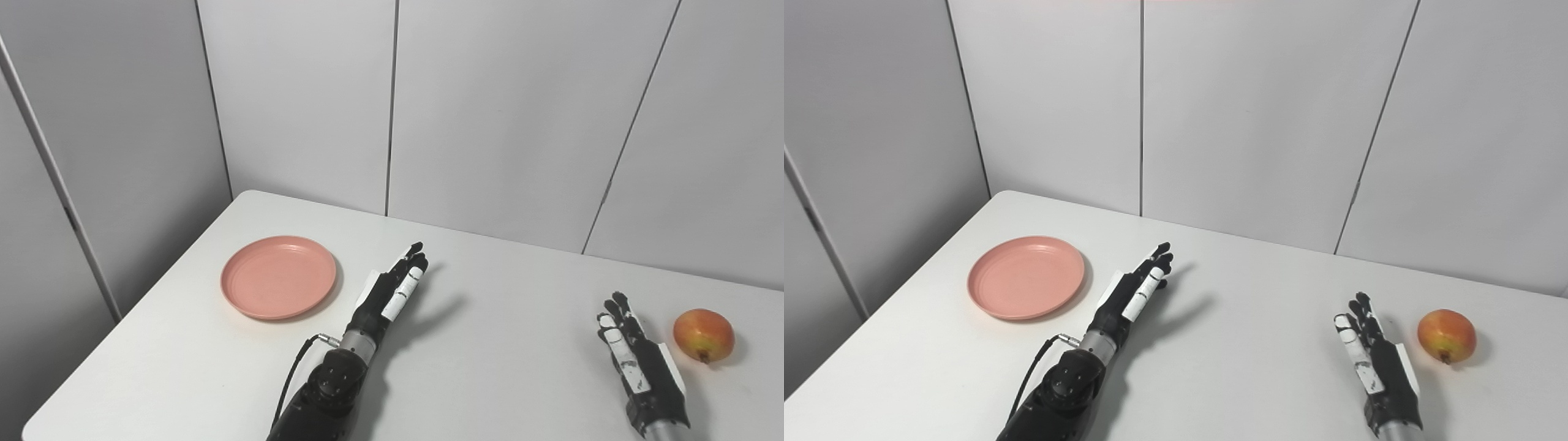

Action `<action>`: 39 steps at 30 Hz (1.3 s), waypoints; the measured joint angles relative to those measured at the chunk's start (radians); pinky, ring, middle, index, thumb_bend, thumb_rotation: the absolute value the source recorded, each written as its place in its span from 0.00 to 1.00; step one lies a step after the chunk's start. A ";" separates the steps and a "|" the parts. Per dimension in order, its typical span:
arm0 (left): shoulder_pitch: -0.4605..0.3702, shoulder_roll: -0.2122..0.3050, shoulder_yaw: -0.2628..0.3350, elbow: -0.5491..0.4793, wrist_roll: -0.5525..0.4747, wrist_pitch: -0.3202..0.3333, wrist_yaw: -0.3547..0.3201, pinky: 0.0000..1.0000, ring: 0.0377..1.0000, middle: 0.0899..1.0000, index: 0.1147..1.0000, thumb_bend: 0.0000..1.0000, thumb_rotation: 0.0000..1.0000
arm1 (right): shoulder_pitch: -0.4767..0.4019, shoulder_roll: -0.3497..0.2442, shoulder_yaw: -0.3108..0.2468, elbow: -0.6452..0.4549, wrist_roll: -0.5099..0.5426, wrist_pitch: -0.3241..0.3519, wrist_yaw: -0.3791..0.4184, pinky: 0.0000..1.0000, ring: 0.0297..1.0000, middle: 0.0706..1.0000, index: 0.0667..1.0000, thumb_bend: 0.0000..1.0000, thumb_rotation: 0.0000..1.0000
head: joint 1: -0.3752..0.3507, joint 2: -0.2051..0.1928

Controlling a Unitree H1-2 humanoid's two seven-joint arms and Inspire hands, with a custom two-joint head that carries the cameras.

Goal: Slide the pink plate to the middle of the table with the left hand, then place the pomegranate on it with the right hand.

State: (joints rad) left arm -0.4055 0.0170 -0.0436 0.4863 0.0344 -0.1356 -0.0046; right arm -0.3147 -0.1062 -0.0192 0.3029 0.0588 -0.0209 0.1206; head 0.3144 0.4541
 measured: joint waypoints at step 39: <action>-0.024 0.029 0.209 -0.225 -0.179 0.081 0.036 0.95 0.96 0.97 0.96 0.60 1.00 | -0.026 -0.008 -0.010 0.069 0.004 -0.073 0.003 0.99 0.95 0.98 0.99 0.51 0.77 | 0.045 -0.018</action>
State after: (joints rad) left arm -0.4295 0.0462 0.1649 0.2614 -0.1446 -0.0544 0.0317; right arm -0.3407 -0.1143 -0.0295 0.3723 0.0628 -0.0934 0.1236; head 0.3589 0.4357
